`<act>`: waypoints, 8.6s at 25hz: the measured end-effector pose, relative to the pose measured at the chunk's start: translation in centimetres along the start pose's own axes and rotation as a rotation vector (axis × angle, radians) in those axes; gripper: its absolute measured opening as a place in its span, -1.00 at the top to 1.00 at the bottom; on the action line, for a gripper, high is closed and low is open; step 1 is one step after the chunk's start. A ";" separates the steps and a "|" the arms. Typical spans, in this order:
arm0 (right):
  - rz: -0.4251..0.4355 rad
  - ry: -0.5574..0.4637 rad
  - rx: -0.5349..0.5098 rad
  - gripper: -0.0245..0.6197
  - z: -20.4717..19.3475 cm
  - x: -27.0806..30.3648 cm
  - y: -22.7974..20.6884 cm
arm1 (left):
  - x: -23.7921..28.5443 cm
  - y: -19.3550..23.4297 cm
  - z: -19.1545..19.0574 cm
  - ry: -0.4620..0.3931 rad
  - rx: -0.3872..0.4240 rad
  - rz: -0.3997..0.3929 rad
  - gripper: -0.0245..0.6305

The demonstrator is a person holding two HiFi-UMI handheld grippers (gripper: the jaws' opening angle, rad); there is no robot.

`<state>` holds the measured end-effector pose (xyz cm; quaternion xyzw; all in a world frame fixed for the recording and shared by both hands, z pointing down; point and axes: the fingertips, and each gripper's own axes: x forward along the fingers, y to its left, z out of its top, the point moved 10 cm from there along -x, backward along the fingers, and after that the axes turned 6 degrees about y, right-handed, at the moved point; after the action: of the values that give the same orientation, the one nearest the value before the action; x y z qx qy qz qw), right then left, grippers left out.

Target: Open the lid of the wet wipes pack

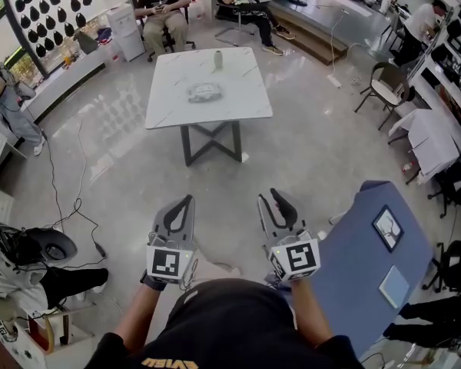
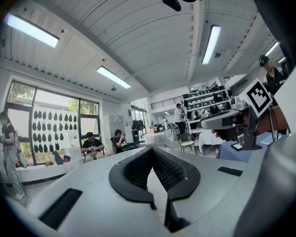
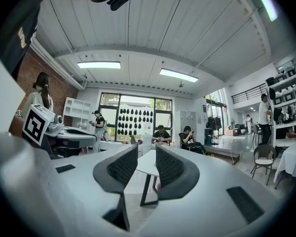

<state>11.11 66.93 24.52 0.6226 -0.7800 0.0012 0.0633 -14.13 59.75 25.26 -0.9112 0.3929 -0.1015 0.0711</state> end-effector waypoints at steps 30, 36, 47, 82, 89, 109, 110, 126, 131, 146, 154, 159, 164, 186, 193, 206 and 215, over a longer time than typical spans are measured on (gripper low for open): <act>0.011 0.086 -0.028 0.17 0.4 6.8 -1.3 | 4.2 6.0 -0.7 0.020 -0.084 0.075 0.87; -0.016 0.101 -0.048 0.18 1.9 13.5 -0.7 | 7.7 12.5 -1.4 0.061 -0.097 0.081 0.87; -0.048 0.149 -0.078 0.20 4.5 28.2 2.8 | 13.6 26.8 -3.5 0.050 -0.094 0.053 0.87; -0.023 0.191 -0.133 0.23 3.2 53.1 -3.3 | 31.5 42.3 -8.0 0.130 -0.082 0.023 0.87; 0.004 0.237 -0.184 0.23 2.0 59.2 -8.4 | 40.1 44.7 -7.0 0.134 -0.070 0.036 0.87; 0.097 0.365 -0.324 0.29 -5.4 70.6 -18.4 | 56.3 44.6 -10.8 0.291 -0.035 -0.016 0.87; 0.103 0.371 -0.340 0.29 -5.8 70.9 -18.4 | 56.8 44.6 -11.2 0.306 -0.020 -0.024 0.87; 0.157 0.476 -0.591 0.34 -13.0 76.4 -16.0 | 62.6 44.4 -21.2 0.464 -0.085 -0.192 0.87; 0.170 0.496 -0.633 0.38 -15.8 78.3 -15.7 | 64.4 43.6 -25.2 0.536 -0.137 -0.254 0.87; 0.231 0.576 -0.817 0.43 -22.6 81.5 -14.9 | 68.9 41.4 -32.4 0.635 -0.290 -0.387 0.87; 0.239 0.601 -0.909 0.43 -24.7 82.4 -14.6 | 69.4 41.1 -34.1 0.705 -0.331 -0.408 0.87; 0.265 0.619 -0.965 0.42 -26.0 82.5 -14.3 | 69.7 41.0 -34.5 0.718 -0.353 -0.405 0.87; 0.257 0.614 -0.983 0.41 -26.2 82.5 -14.1 | 69.9 41.4 -34.8 0.735 -0.452 -0.420 0.88; 0.330 0.617 -1.040 0.87 -27.3 82.2 -13.4 | 70.5 41.3 -34.4 0.815 -0.423 -0.445 0.88; 0.359 0.648 -0.984 0.89 -27.0 82.5 -13.7 | 70.4 41.3 -34.4 0.810 -0.421 -0.445 0.87; 0.349 0.669 -0.933 0.88 -26.8 82.9 -13.8 | 70.7 41.2 -34.5 0.831 -0.330 -0.476 0.88; 0.339 0.666 -0.940 0.88 -26.5 82.7 -13.7 | 70.8 41.2 -34.4 0.839 -0.327 -0.493 0.88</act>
<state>9.06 -14.28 57.99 0.3611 -0.7234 -0.1391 0.5718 -3.84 -21.74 59.11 -0.8568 0.1719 -0.4094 -0.2622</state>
